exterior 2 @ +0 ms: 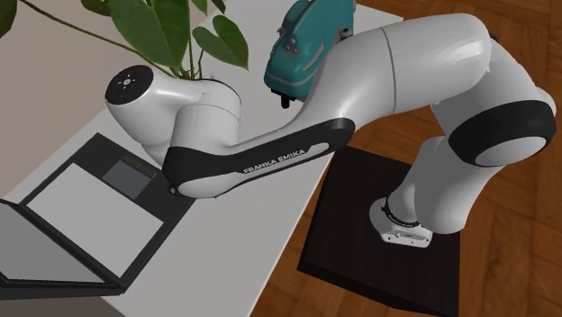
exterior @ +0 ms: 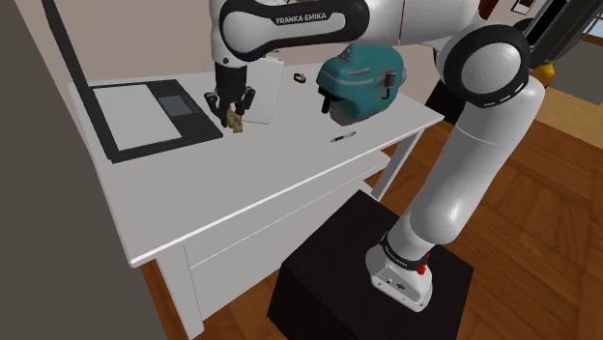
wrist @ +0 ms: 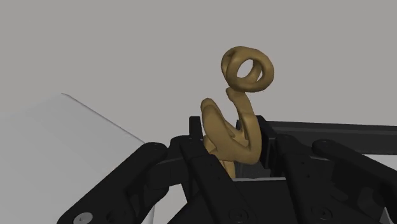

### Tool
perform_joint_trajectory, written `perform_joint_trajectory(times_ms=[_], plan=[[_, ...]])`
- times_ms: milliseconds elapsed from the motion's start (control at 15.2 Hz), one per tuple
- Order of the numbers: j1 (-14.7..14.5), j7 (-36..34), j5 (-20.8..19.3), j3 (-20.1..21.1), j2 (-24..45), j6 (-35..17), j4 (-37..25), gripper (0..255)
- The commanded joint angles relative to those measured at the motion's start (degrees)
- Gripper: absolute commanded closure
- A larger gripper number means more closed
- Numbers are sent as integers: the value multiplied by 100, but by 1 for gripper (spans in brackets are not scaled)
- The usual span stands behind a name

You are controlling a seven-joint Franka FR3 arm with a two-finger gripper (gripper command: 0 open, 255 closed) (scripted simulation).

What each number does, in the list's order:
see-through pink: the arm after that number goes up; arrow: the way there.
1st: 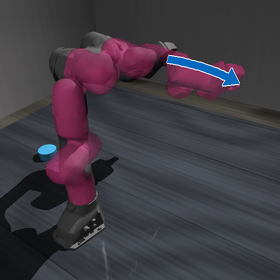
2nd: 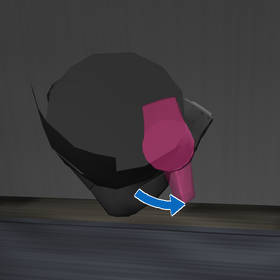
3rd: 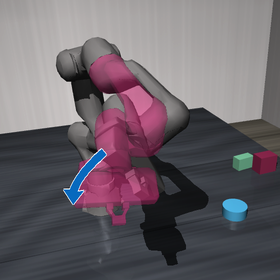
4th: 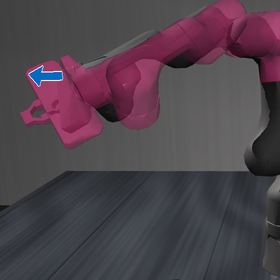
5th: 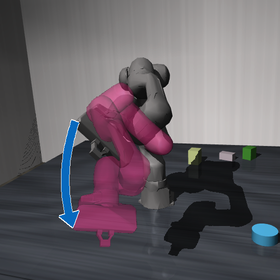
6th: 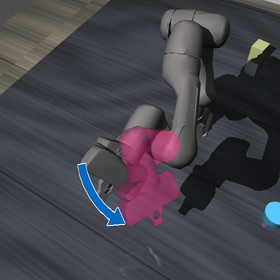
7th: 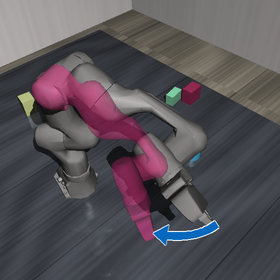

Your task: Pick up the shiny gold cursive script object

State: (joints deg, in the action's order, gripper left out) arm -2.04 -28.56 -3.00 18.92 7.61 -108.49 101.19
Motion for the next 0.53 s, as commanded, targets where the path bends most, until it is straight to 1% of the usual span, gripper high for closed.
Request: perform_joint_trajectory(times_ms=[0,330,462], plan=[[-2,-2,10,4,-35,150,-122,255],[-5,10,23,9,-60,528,-476,255],[-5,10,23,10,-61,540,-487,255]])
